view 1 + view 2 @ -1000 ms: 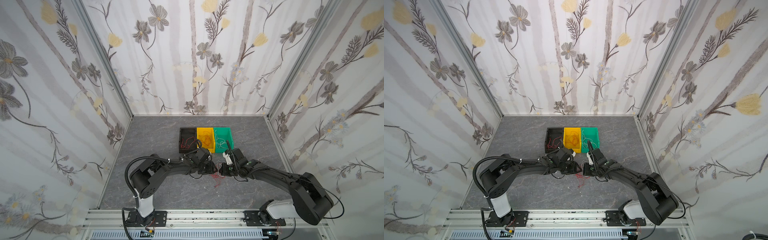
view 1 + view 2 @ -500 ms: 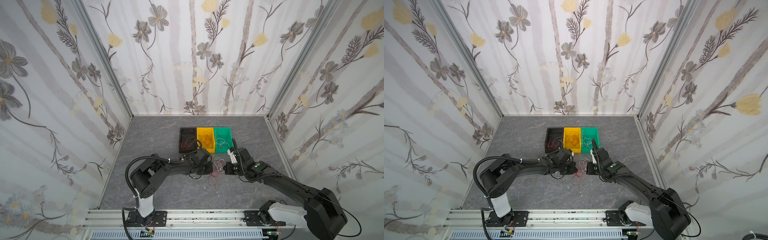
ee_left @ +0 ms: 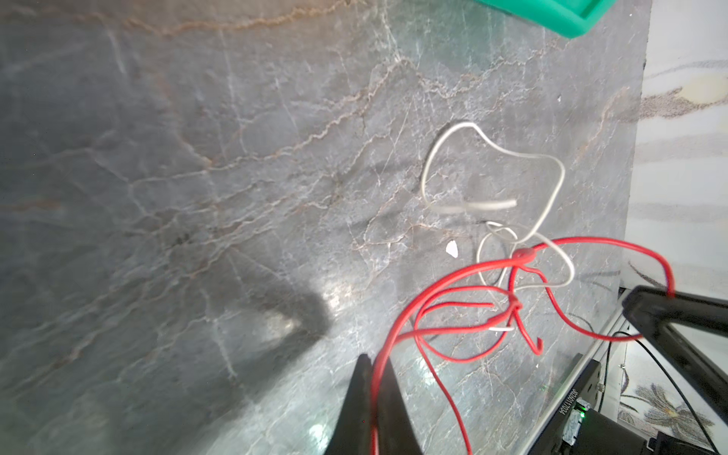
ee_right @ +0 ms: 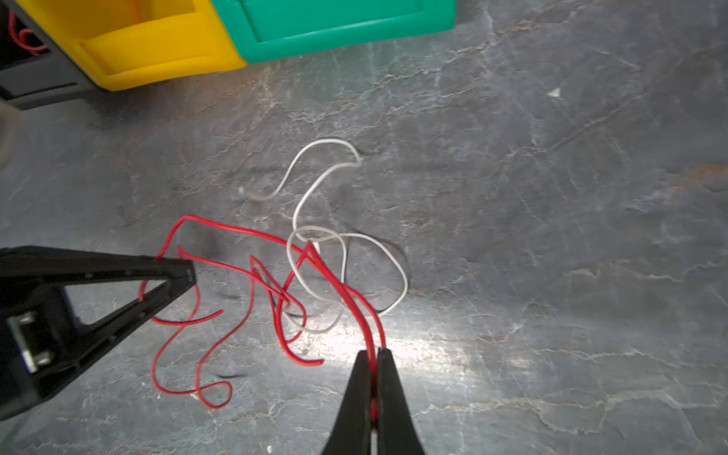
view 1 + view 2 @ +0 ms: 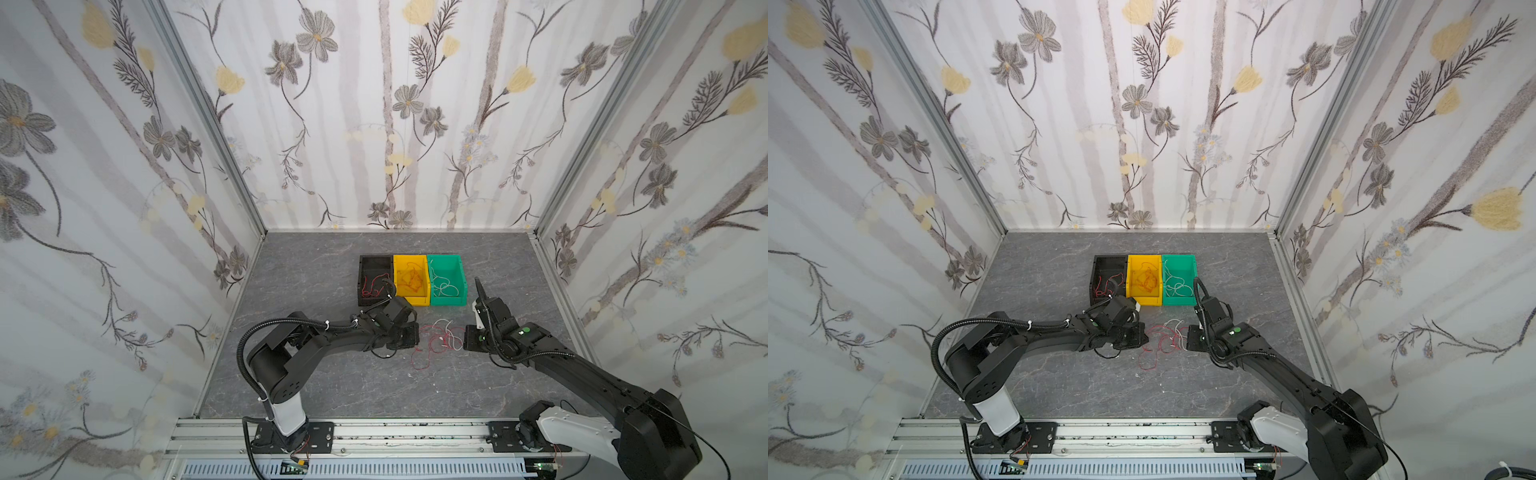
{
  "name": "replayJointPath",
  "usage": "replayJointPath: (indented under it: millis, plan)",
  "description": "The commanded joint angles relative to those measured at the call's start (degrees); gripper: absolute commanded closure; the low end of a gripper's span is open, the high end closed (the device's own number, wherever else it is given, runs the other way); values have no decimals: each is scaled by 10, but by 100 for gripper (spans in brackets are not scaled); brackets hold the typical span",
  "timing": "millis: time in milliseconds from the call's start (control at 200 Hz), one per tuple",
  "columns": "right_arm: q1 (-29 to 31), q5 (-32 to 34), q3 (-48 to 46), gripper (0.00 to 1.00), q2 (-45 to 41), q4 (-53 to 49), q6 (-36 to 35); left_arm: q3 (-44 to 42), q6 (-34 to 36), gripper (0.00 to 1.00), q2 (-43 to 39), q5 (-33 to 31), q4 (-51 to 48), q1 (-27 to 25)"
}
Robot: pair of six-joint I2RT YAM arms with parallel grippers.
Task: Untangle the cables
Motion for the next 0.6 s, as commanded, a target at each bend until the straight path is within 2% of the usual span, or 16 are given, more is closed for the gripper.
replayJointPath:
  millis: [0,595]
  plan:
    - [-14,47,-6,100,-8,-30,24,-14,7,100,-18,-14,-6,9]
    - [-99,80,-34,98,-53,-71,39,-103,27,100,-136,-56,-65,82]
